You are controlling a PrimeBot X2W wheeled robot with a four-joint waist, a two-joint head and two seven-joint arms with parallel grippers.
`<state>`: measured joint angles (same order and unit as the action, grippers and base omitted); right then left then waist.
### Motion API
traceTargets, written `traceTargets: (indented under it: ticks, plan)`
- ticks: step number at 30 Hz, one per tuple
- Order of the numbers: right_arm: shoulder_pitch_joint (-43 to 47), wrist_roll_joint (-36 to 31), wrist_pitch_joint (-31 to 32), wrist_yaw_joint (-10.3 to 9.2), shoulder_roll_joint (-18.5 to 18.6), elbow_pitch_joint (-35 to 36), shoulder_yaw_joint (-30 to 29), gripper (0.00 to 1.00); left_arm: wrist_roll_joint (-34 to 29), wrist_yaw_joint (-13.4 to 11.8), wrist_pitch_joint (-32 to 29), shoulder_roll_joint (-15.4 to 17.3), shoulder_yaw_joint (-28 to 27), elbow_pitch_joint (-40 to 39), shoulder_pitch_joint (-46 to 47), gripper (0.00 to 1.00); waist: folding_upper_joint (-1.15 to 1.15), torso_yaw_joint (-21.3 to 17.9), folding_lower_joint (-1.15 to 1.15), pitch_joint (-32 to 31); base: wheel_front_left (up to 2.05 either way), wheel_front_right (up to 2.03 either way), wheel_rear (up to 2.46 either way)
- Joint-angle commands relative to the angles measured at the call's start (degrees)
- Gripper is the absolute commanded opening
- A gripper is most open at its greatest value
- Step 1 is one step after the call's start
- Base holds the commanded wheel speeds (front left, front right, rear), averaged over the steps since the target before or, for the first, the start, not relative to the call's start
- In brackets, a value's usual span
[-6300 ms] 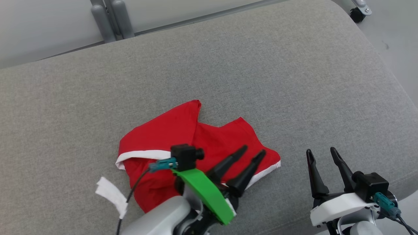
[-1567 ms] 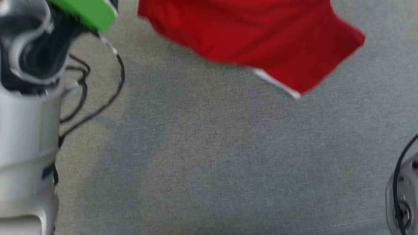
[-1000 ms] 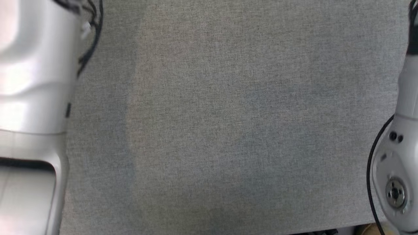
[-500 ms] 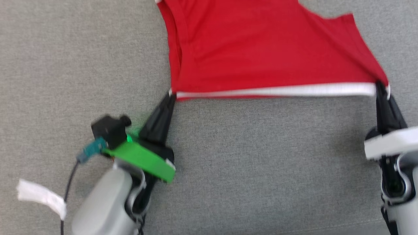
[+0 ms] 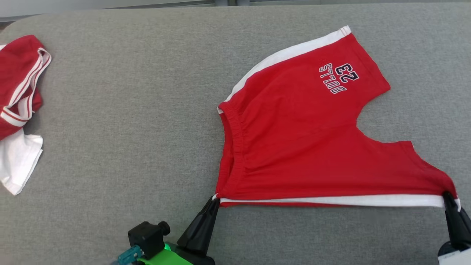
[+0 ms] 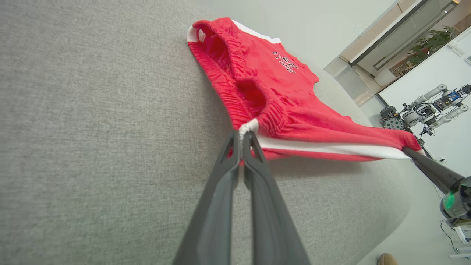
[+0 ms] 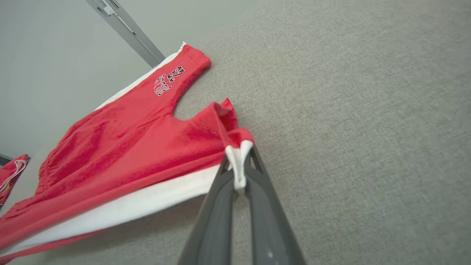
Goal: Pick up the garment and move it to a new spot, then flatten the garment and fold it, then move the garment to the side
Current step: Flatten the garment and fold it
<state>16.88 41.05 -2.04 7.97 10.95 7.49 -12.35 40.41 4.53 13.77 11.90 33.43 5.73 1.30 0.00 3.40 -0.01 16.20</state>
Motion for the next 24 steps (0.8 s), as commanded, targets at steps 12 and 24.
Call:
traceTargets:
  ticks: [12,24]
  plan:
    - [-24.6,-4.2,11.6,-0.54,6.1,-5.0,-1.3,0.00,3.9,0.3,-7.4,-1.3,-0.4,-8.4,10.4,0.00,0.00,6.7,0.01,7.0,0.00,0.00,0.00]
    - [-43.1,-12.1,20.9,-0.54,8.5,-13.6,-3.5,0.00,9.7,-1.8,-15.1,-7.1,-1.2,-2.7,24.5,0.00,0.00,10.6,0.01,11.2,0.00,0.00,0.00]
